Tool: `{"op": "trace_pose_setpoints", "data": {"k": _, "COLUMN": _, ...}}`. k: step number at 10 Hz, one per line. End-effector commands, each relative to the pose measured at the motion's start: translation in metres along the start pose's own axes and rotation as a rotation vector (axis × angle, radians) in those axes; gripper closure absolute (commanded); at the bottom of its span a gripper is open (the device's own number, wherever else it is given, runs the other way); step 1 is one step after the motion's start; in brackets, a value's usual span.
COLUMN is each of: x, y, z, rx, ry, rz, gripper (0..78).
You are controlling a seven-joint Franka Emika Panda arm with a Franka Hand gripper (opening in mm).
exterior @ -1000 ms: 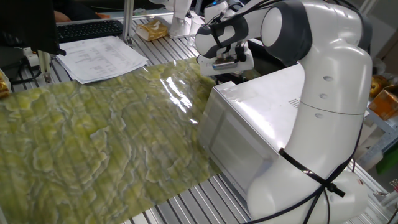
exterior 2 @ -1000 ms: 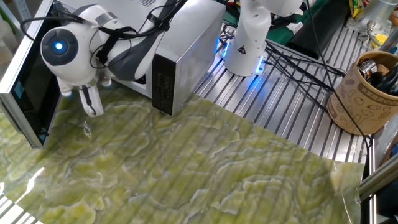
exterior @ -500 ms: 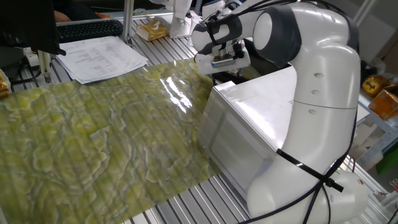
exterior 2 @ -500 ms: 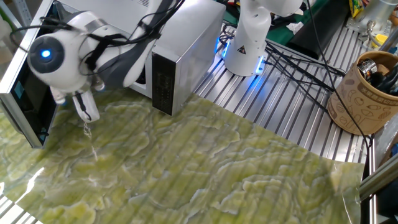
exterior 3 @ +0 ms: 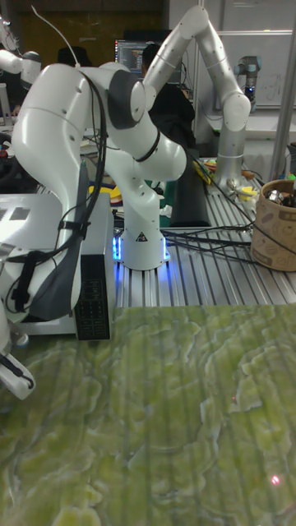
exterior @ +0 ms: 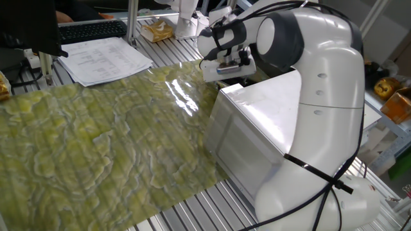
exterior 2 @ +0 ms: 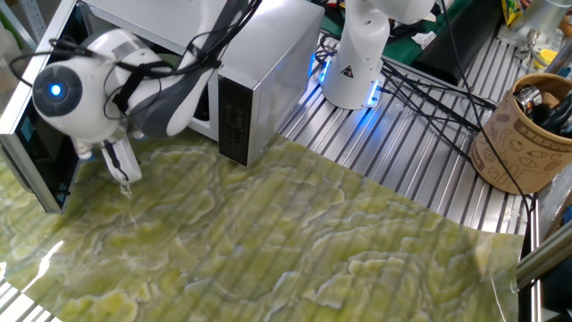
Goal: Put the bowl into the microwave
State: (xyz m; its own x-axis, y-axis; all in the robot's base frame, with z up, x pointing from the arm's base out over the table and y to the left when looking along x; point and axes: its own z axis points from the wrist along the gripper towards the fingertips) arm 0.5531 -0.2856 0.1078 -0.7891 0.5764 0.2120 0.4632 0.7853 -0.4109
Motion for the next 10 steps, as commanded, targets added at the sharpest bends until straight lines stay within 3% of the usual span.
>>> {"op": "trace_pose_setpoints", "data": {"k": 1, "x": -0.0037, "y": 0.0020, "z": 0.0089, "rx": 0.002, "ry": -0.003, "rz": 0.013, "gripper": 0.1}}
{"op": "trace_pose_setpoints", "data": {"k": 2, "x": -0.0037, "y": 0.0020, "z": 0.0089, "rx": 0.007, "ry": -0.006, "rz": 0.013, "gripper": 0.1}}
{"op": "trace_pose_setpoints", "data": {"k": 3, "x": -0.0028, "y": 0.0023, "z": 0.0092, "rx": 0.034, "ry": -0.021, "rz": 0.031, "gripper": 0.1}}
{"op": "trace_pose_setpoints", "data": {"k": 6, "x": 0.0042, "y": 0.0042, "z": 0.0132, "rx": 0.030, "ry": -0.023, "rz": 0.048, "gripper": 0.1}}
{"op": "trace_pose_setpoints", "data": {"k": 7, "x": 0.0045, "y": 0.0040, "z": 0.0129, "rx": 0.006, "ry": -0.009, "rz": 0.033, "gripper": 0.1}}
{"op": "trace_pose_setpoints", "data": {"k": 8, "x": 0.0045, "y": 0.0040, "z": 0.0129, "rx": -0.055, "ry": 0.023, "rz": -0.009, "gripper": 0.1}}
{"op": "trace_pose_setpoints", "data": {"k": 9, "x": 0.0045, "y": 0.0040, "z": 0.0129, "rx": -0.107, "ry": 0.034, "rz": -0.021, "gripper": 0.1}}
{"op": "trace_pose_setpoints", "data": {"k": 10, "x": 0.0045, "y": 0.0040, "z": 0.0129, "rx": -0.126, "ry": -0.011, "rz": -0.030, "gripper": 0.1}}
